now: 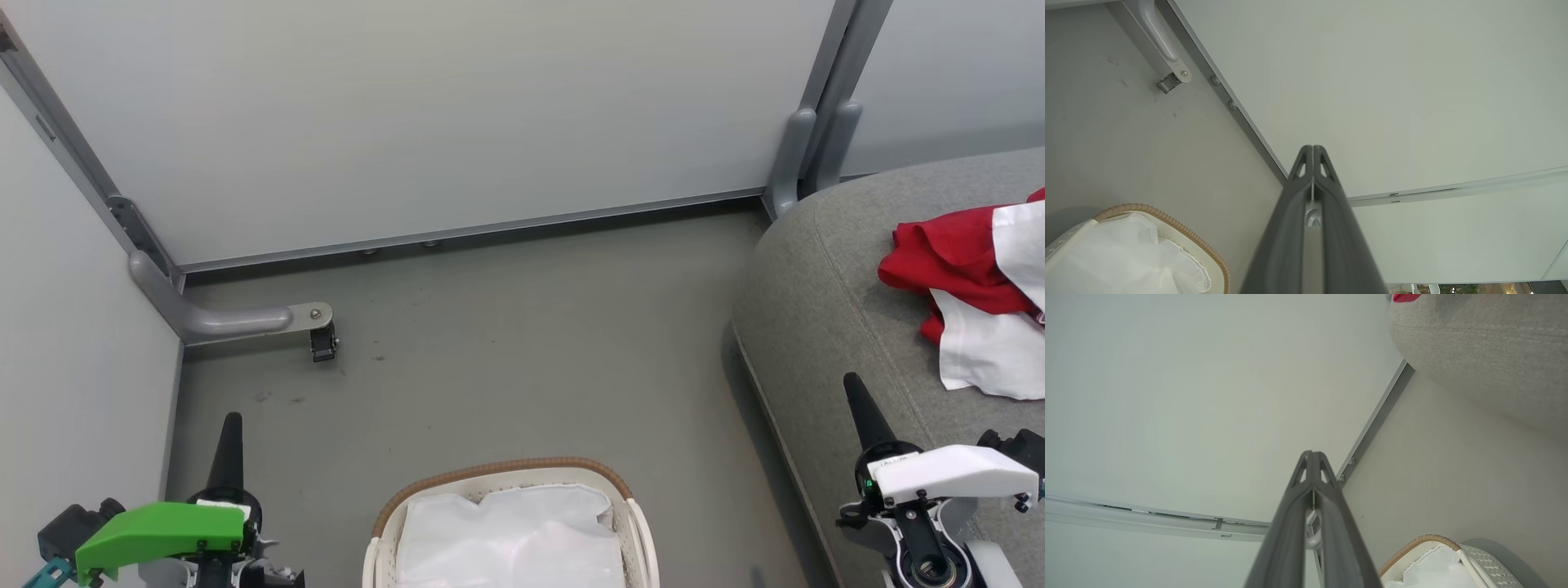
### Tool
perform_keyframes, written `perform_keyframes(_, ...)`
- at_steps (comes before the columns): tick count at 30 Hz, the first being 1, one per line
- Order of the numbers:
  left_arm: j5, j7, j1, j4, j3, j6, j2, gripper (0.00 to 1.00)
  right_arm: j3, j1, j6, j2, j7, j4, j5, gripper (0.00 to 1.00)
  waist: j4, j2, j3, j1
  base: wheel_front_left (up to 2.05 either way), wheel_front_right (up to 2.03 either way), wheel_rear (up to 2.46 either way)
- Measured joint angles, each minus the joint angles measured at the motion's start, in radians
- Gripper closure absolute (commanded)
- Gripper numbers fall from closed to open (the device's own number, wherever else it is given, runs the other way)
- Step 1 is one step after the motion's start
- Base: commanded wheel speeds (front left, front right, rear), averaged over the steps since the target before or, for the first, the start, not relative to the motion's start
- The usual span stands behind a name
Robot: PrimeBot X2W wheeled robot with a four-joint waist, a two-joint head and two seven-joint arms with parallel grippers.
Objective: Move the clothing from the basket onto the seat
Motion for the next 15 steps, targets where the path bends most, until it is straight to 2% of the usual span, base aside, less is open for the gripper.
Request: perform_keyframes(15,-0.117,0.032,-0.008,-0.018,0.015,0.0,0.001,1.0,-0.012,0.001,0.0,0.003,0.032,-0.016,0.129,1.0,0.001,0.0,-0.004,0.0,0.0,0.0,0.0)
